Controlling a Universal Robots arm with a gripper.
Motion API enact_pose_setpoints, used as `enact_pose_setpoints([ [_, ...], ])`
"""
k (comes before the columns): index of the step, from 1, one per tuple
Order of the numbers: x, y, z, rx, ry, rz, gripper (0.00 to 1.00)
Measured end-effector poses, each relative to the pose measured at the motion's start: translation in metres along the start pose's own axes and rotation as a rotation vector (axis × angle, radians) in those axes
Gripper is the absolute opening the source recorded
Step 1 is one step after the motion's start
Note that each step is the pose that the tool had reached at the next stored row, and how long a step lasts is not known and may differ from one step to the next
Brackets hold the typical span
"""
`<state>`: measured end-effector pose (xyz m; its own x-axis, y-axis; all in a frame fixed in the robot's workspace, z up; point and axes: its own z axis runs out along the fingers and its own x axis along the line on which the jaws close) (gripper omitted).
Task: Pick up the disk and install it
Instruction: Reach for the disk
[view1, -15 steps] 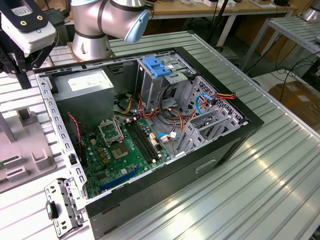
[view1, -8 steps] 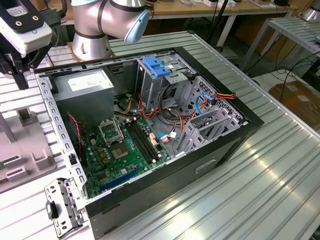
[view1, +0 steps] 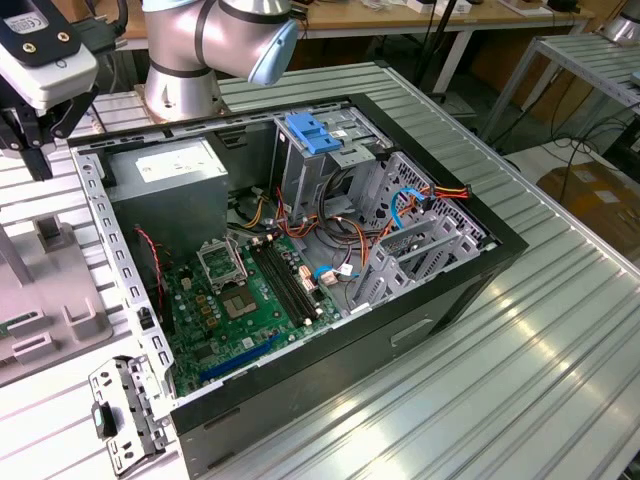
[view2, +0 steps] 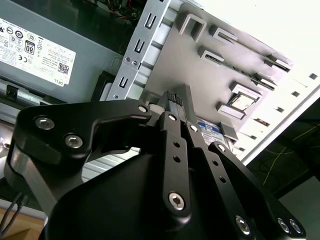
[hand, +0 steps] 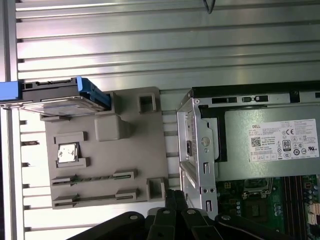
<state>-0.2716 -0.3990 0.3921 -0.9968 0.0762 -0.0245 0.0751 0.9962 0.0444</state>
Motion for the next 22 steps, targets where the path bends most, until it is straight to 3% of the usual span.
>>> enact_pose_setpoints([
  [22,0.0126,-0.001,0.0001,0.0,0.0,0.0,0.11],
])
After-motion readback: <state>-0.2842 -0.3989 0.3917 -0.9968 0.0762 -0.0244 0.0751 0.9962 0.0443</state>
